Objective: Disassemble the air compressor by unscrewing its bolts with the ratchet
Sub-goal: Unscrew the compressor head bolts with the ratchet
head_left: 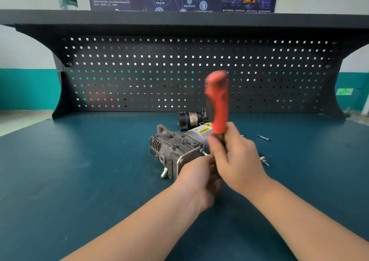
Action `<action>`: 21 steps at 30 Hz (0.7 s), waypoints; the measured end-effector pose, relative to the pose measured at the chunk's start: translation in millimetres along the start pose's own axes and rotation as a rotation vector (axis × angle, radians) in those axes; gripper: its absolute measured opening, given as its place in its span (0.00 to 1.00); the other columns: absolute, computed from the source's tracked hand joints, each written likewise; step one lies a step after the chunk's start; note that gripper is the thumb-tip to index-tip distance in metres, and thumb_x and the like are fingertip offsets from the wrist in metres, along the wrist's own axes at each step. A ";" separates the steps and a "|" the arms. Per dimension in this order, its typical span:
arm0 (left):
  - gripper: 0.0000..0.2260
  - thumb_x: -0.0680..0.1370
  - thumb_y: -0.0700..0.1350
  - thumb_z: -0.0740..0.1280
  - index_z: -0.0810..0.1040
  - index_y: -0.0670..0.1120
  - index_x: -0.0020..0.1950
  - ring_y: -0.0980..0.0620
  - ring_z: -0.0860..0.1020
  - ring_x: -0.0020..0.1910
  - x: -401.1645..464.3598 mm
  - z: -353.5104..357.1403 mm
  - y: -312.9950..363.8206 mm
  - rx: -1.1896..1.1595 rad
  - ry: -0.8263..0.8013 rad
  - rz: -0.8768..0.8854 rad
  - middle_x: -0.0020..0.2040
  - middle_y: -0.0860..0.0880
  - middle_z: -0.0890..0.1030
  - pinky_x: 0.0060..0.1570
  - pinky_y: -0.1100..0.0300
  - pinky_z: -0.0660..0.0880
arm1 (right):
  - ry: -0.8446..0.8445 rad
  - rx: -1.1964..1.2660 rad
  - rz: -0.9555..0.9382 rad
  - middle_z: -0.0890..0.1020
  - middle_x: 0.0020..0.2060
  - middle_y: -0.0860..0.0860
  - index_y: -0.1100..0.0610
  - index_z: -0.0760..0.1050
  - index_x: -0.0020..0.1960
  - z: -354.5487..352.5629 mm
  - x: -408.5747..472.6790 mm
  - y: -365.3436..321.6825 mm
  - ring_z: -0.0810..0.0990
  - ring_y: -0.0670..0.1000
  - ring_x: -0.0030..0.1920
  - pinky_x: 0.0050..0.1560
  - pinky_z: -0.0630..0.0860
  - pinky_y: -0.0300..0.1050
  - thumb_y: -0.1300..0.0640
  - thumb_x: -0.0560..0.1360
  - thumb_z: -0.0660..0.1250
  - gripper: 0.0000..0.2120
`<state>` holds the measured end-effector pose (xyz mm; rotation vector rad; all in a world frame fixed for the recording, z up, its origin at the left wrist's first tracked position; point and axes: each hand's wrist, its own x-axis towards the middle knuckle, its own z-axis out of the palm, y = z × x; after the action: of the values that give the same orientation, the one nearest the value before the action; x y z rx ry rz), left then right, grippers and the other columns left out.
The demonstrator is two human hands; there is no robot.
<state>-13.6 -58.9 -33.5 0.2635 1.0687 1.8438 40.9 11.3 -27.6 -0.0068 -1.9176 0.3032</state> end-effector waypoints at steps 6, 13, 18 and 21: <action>0.12 0.79 0.36 0.57 0.77 0.41 0.39 0.51 0.79 0.32 -1.3 0.3 4.7 -0.036 0.018 -0.041 0.32 0.46 0.79 0.30 0.62 0.78 | -0.015 0.061 0.049 0.72 0.26 0.43 0.52 0.69 0.43 2.3 0.8 0.1 0.73 0.49 0.27 0.30 0.71 0.49 0.50 0.78 0.59 0.08; 0.04 0.79 0.35 0.62 0.75 0.37 0.51 0.45 0.78 0.38 0.4 2.3 5.3 0.008 0.066 -0.030 0.41 0.40 0.80 0.37 0.54 0.78 | 0.224 0.461 1.006 0.76 0.22 0.49 0.55 0.67 0.39 4.7 10.5 30.9 0.68 0.44 0.18 0.25 0.65 0.38 0.53 0.81 0.57 0.13; 0.07 0.79 0.36 0.61 0.75 0.36 0.55 0.46 0.79 0.38 2.6 2.8 3.6 -0.006 0.082 -0.032 0.41 0.40 0.80 0.34 0.55 0.80 | 0.298 0.854 1.618 0.75 0.24 0.53 0.57 0.66 0.38 9.2 0.2 39.2 0.59 0.43 0.11 0.17 0.55 0.26 0.56 0.82 0.54 0.14; 0.08 0.79 0.36 0.62 0.75 0.36 0.56 0.47 0.79 0.37 4.8 0.9 2.9 0.020 0.100 -0.018 0.44 0.40 0.79 0.33 0.56 0.79 | 0.280 0.800 1.540 0.74 0.28 0.53 0.57 0.67 0.39 12.8 -1.4 39.9 0.59 0.43 0.11 0.16 0.55 0.28 0.56 0.82 0.56 0.13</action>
<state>-17.4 -54.9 -32.0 0.1745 1.1546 1.8468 24.0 47.0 -41.7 -0.9464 -1.0336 1.9159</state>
